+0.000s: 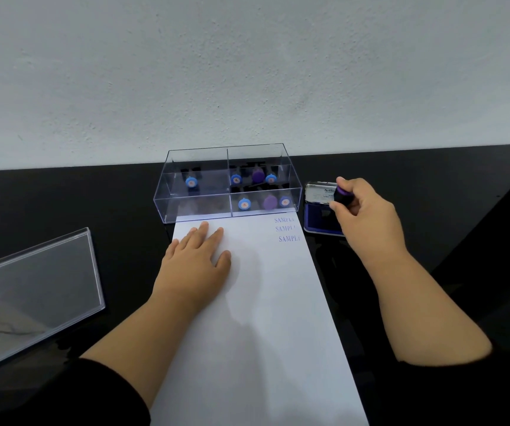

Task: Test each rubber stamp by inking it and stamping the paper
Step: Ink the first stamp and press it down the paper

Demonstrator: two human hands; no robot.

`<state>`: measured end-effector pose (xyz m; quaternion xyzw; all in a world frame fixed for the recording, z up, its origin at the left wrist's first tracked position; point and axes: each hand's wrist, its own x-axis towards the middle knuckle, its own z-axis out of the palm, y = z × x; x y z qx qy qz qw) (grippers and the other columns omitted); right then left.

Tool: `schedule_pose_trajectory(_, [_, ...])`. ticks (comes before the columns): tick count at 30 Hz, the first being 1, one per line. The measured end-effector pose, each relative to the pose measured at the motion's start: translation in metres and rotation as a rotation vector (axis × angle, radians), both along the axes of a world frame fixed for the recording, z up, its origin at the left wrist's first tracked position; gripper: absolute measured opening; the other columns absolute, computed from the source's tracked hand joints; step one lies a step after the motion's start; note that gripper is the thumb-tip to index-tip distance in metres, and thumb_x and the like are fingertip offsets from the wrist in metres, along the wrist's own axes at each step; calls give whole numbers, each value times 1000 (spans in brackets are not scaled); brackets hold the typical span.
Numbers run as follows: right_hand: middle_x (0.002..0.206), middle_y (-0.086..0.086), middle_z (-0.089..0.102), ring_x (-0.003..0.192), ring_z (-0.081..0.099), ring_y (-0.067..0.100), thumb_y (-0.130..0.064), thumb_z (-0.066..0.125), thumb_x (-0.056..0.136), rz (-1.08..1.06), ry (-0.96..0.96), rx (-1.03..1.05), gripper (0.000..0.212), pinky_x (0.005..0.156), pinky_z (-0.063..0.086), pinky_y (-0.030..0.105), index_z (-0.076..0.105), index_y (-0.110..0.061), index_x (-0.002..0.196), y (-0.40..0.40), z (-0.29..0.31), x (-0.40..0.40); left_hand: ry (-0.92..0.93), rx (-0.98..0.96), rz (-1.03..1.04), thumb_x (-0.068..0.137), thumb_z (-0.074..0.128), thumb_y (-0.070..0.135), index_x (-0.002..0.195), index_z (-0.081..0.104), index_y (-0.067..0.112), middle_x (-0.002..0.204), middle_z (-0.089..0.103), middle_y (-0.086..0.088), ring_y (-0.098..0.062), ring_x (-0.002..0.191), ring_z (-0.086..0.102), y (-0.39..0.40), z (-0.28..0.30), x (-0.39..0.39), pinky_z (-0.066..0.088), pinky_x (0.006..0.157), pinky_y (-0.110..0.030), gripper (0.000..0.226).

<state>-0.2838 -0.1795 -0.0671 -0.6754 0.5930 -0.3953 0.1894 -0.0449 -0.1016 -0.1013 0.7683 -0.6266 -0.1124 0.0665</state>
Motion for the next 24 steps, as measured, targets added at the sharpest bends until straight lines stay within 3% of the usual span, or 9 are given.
schedule_pose_trajectory(4, [99, -5, 57, 88, 54, 12, -19, 57, 92, -3, 114, 2, 36, 72, 38, 21, 53, -27, 127, 1, 0, 4, -5, 6, -5, 101, 22, 44, 152, 8, 33, 160, -3, 8, -11, 147, -3, 1, 0, 0, -4, 117, -32, 54])
schedule_pose_trajectory(11, [107, 7, 64, 93, 59, 25, -18, 56, 92, -10, 257, 48, 33, 69, 41, 27, 52, -22, 124, 0, 3, 8, 6, 62, -70, 100, 24, 48, 151, 7, 37, 160, -6, 9, -10, 146, -8, 3, 4, 0, -7, 117, -34, 55])
schedule_pose_trajectory(18, [103, 5, 64, 86, 55, 20, -18, 58, 90, 16, 265, 82, 32, 72, 41, 27, 54, -21, 122, 12, 10, -5, 10, 145, -51, 102, 21, 43, 152, 2, 31, 159, -13, 1, -17, 147, -11, 5, 12, -9, -6, 117, -37, 56])
schedule_pose_trajectory(24, [105, 7, 65, 91, 59, 24, -16, 58, 90, 20, 241, 63, 32, 73, 42, 27, 54, -19, 123, 18, 7, -6, -55, 85, -51, 101, 15, 46, 152, -3, 31, 159, -14, 2, -17, 146, -11, 14, 4, -13, -6, 117, -36, 56])
